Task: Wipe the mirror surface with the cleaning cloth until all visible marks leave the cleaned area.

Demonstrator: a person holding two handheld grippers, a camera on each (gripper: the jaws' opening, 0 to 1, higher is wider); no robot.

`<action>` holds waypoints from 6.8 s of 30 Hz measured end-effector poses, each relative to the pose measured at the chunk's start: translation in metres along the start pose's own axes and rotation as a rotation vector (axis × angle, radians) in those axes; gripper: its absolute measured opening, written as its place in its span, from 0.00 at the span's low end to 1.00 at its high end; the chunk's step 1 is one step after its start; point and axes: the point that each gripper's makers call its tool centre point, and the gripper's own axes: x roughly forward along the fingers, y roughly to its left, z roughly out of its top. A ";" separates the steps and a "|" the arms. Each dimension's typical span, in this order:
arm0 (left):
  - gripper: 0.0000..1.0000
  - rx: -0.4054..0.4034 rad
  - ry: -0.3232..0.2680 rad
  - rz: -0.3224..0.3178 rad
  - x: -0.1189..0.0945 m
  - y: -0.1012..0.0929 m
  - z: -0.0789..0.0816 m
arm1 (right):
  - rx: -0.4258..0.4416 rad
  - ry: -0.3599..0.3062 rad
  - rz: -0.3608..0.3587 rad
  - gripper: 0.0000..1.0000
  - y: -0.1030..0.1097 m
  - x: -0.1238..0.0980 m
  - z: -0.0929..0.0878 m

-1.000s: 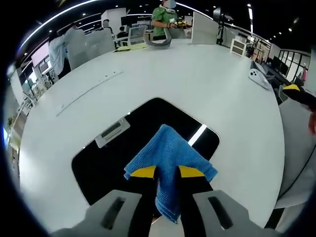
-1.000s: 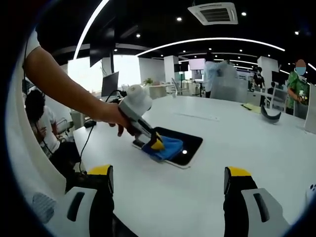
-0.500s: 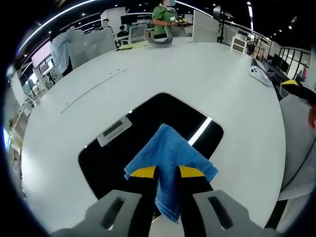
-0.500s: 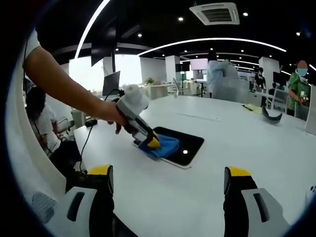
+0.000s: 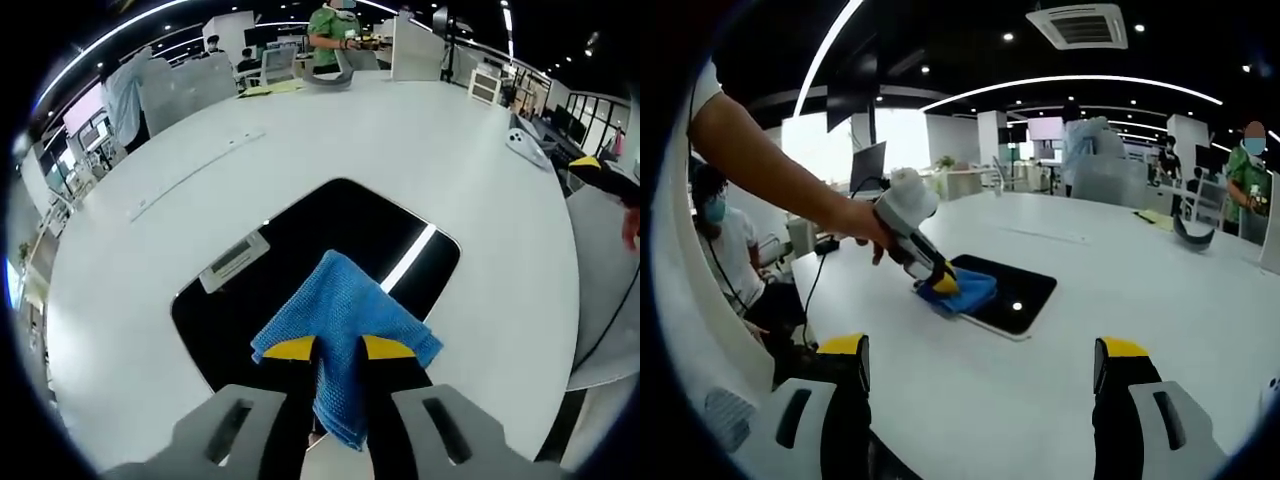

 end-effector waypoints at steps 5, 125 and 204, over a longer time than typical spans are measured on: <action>0.15 -0.002 0.000 0.001 -0.002 0.001 -0.002 | -0.003 0.002 0.003 0.93 0.000 0.001 0.001; 0.08 -0.073 0.022 0.028 0.033 0.067 0.043 | 0.047 0.059 -0.035 0.92 -0.036 0.031 -0.006; 0.34 -0.040 0.018 0.047 0.014 0.098 0.019 | 0.034 0.064 -0.051 0.92 -0.017 0.020 -0.004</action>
